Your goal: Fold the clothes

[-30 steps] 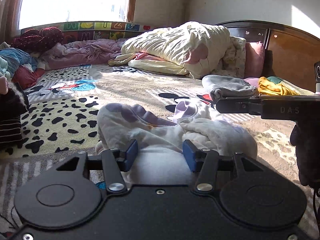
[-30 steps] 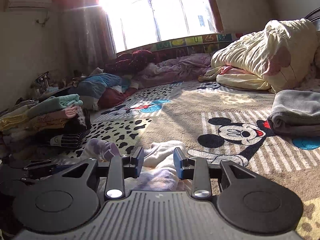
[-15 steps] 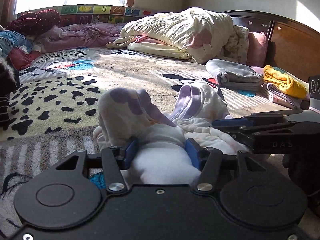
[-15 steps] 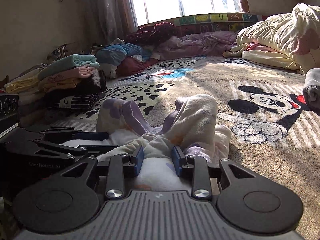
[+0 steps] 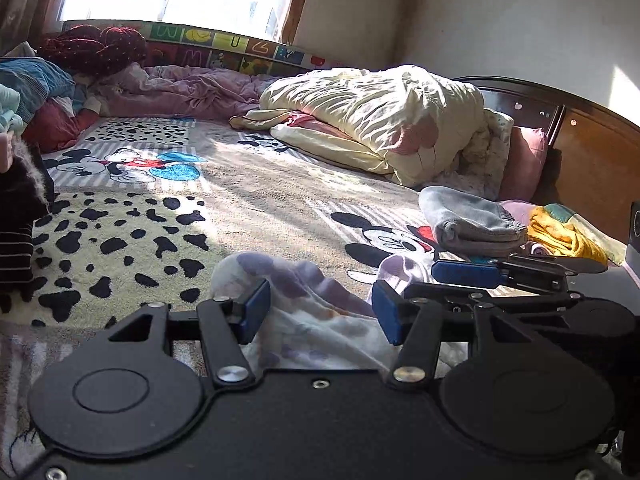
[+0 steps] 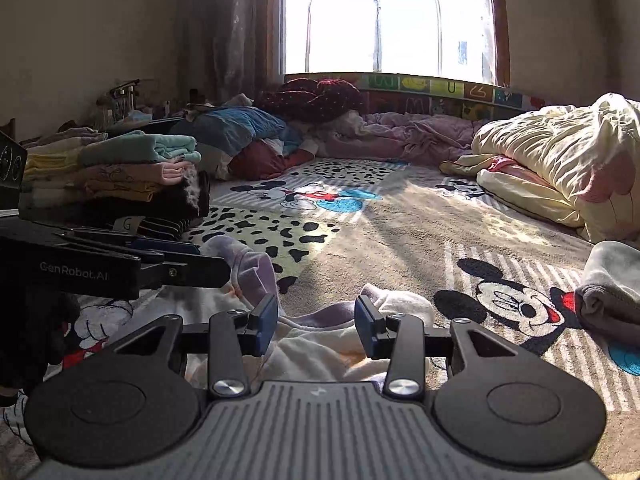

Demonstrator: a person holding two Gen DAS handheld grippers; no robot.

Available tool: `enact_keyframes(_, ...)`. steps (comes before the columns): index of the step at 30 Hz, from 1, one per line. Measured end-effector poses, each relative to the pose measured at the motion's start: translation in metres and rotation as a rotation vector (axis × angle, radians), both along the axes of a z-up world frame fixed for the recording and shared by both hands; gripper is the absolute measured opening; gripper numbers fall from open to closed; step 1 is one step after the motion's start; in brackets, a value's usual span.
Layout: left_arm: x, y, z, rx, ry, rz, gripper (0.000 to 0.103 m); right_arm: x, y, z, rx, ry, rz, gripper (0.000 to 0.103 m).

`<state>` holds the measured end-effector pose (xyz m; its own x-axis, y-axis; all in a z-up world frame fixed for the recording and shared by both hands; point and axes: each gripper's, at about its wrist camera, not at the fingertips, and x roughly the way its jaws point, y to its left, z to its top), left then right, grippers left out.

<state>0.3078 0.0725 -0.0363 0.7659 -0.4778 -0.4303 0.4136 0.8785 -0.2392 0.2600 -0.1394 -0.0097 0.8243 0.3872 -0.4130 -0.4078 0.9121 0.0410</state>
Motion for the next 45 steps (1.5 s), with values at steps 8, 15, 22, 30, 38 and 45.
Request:
enact_keyframes(8, 0.029, 0.006, -0.05, -0.046, 0.149, -0.031, 0.054, 0.042, -0.004, -0.052, 0.036, 0.192, -0.038, 0.048)
enact_keyframes(15, 0.029, -0.007, -0.045, 0.02, 0.147, -0.023, 0.055, 0.049, -0.001, -0.058, 0.038, 0.226, -0.026, 0.049)
enact_keyframes(22, -0.012, 0.01, 0.009, -0.056, 0.039, 0.075, 0.075, 0.022, -0.02, -0.01, 0.086, 0.193, -0.082, 0.058)
enact_keyframes(30, -0.038, 0.048, 0.001, -0.248, 0.181, 0.193, 0.077, 0.005, -0.087, -0.031, 0.413, 0.35, -0.237, 0.062)
enact_keyframes(38, -0.026, 0.059, -0.034, -0.43, 0.38, 0.252, 0.08, 0.01, -0.102, -0.065, 0.638, 0.469, -0.227, 0.066)
enact_keyframes(45, 0.0, 0.045, -0.053, -0.447, 0.406, 0.26, 0.084, 0.035, -0.099, -0.087, 0.714, 0.523, -0.196, 0.078)
